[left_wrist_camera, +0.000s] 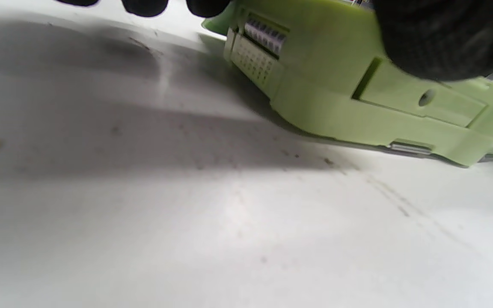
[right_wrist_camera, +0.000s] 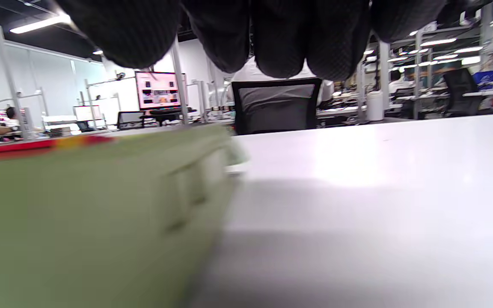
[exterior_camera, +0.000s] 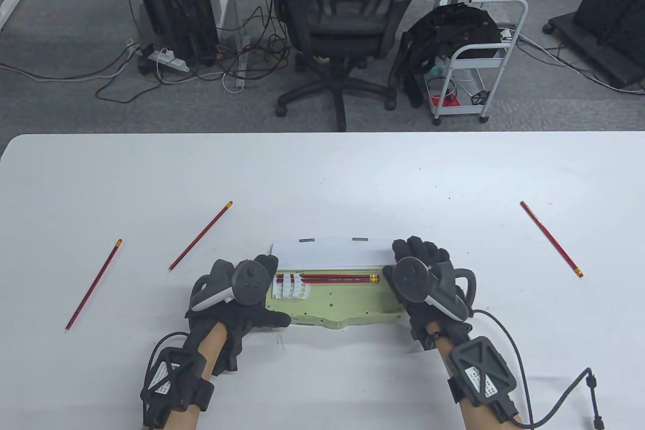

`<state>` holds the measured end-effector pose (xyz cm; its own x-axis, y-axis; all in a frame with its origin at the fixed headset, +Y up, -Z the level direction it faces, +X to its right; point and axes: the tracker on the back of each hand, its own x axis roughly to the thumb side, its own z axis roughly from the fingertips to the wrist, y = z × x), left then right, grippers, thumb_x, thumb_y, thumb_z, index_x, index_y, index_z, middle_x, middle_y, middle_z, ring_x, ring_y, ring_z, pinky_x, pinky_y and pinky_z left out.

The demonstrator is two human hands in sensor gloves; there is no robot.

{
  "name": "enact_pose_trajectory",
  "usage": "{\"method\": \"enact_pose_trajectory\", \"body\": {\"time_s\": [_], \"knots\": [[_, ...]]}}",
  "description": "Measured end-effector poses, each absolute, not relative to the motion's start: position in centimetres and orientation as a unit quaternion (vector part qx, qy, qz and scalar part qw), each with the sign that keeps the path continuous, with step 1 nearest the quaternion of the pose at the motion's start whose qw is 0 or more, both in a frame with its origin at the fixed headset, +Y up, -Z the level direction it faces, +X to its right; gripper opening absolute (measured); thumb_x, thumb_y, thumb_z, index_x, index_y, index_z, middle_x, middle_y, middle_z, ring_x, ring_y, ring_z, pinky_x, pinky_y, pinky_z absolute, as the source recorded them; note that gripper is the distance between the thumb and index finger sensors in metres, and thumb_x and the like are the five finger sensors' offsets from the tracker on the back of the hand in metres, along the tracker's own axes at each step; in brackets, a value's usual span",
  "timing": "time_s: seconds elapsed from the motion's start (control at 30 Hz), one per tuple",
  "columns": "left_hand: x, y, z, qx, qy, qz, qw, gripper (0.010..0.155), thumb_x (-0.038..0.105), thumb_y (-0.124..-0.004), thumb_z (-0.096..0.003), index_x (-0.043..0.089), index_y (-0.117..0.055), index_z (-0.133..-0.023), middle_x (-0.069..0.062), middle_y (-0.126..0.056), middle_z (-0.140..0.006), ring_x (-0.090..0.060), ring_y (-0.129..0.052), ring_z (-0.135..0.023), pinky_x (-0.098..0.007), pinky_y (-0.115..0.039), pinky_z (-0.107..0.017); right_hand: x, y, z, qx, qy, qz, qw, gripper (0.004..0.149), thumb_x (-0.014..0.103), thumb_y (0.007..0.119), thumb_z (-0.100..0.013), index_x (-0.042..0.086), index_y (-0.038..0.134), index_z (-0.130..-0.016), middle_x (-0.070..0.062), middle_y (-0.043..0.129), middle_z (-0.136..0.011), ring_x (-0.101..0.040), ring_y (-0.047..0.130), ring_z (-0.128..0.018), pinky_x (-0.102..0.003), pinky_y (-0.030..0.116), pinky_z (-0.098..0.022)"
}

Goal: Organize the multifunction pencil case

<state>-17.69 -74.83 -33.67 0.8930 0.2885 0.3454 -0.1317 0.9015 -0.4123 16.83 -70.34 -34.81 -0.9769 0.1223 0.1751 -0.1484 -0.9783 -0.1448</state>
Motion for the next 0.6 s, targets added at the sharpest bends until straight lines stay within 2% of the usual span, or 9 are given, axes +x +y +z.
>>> {"method": "enact_pose_trajectory", "body": {"time_s": [0.33,0.6], "knots": [[-17.7,-74.8,-33.7,-0.192,-0.203,0.109,0.954,0.117,0.069,-0.076,-0.0348,0.009,-0.018,-0.117,-0.024,-0.031,-0.126,-0.060,-0.041,-0.111,-0.080,-0.046,-0.068,27.8,-70.5,-38.6,-0.036,-0.044,0.998,0.012,0.066,0.042,0.072,-0.050,0.008,0.060,-0.106,-0.026,0.064,-0.104,-0.053,0.073,-0.092,-0.066,0.061,-0.068],[-17.7,-74.8,-33.7,-0.193,-0.202,0.106,0.954,0.116,0.068,-0.076,-0.0349,0.009,-0.018,-0.117,-0.024,-0.031,-0.126,-0.060,-0.041,-0.111,-0.080,-0.046,-0.068,35.5,-70.9,-40.3,-0.140,-0.024,0.990,-0.004,0.064,0.041,0.073,-0.050,0.009,0.062,-0.105,-0.026,0.066,-0.103,-0.053,0.074,-0.091,-0.066,0.061,-0.068]]}}
